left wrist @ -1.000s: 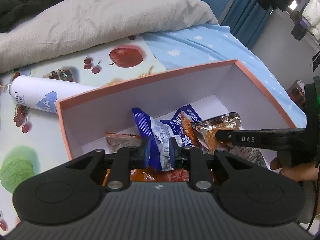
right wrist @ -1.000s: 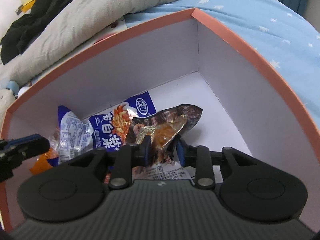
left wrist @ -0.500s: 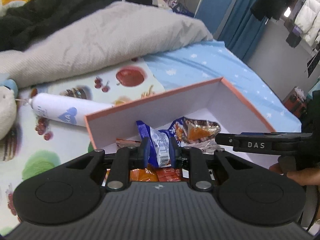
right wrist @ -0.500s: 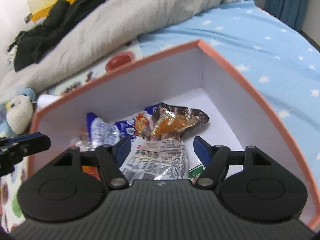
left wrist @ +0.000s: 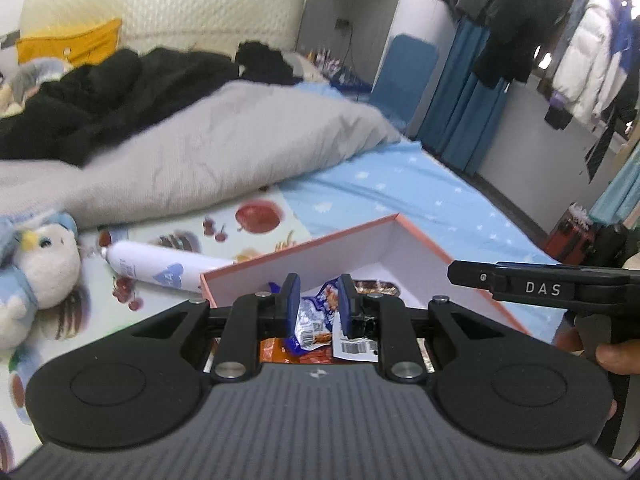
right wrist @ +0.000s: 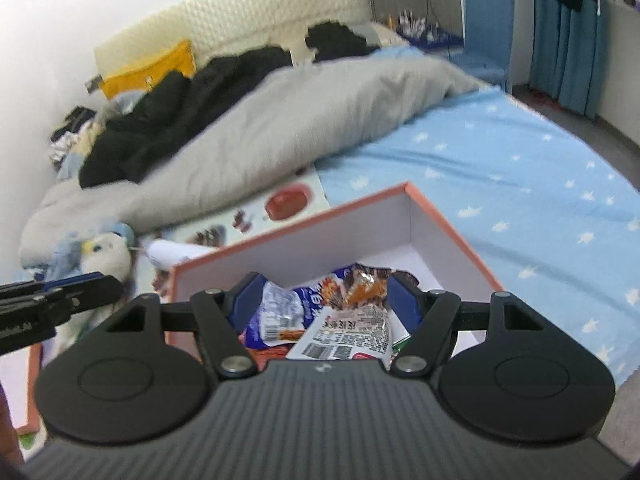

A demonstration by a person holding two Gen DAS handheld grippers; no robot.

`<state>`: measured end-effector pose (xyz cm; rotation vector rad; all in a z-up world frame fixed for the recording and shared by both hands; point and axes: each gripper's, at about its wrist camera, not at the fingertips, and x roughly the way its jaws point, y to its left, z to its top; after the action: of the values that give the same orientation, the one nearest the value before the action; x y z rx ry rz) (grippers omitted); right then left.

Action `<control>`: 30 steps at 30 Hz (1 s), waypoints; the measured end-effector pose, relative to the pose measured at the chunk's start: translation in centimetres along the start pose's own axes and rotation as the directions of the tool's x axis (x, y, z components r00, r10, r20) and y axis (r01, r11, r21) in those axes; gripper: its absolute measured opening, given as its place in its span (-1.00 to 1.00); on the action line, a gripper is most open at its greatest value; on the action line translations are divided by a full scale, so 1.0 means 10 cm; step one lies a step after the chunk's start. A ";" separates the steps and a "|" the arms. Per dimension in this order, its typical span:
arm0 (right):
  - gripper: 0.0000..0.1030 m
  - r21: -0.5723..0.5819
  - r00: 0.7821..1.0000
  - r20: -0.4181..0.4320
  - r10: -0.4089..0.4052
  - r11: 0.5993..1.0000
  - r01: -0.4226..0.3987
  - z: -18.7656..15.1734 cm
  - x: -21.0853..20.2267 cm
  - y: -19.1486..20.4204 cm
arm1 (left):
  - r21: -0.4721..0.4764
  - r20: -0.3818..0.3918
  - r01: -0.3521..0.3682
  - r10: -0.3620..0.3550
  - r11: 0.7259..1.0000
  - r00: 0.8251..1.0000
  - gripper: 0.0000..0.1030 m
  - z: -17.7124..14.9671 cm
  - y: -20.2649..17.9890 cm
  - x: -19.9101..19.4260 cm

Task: Organize snacks
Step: 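Open the left tool while the right tool opens, dropping both packets into the box, then pull both open tools back from the box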

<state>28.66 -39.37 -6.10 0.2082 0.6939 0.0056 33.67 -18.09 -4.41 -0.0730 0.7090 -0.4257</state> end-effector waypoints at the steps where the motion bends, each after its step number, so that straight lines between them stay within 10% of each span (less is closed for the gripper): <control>1: 0.37 -0.001 1.000 0.013 0.001 1.000 -0.001 -0.01 -0.10 0.02 | 0.002 0.011 0.003 -0.003 1.000 1.000 -0.54 0.00 -0.02 -0.10; 21: 0.38 -0.039 0.976 0.214 0.028 0.999 -0.021 -0.68 -1.66 0.45 | -0.003 0.152 0.013 -0.012 1.000 0.988 -0.49 -0.54 -0.11 -1.82; 30: 0.38 -0.036 0.970 0.243 0.013 0.999 -0.004 -1.08 -1.86 0.61 | 0.010 0.156 -0.044 0.042 0.999 0.987 0.58 -0.90 -0.01 -2.21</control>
<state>7.88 -32.73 -1.19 0.1742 0.4477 0.0004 12.87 -8.54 2.39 -0.0775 0.5528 -0.3793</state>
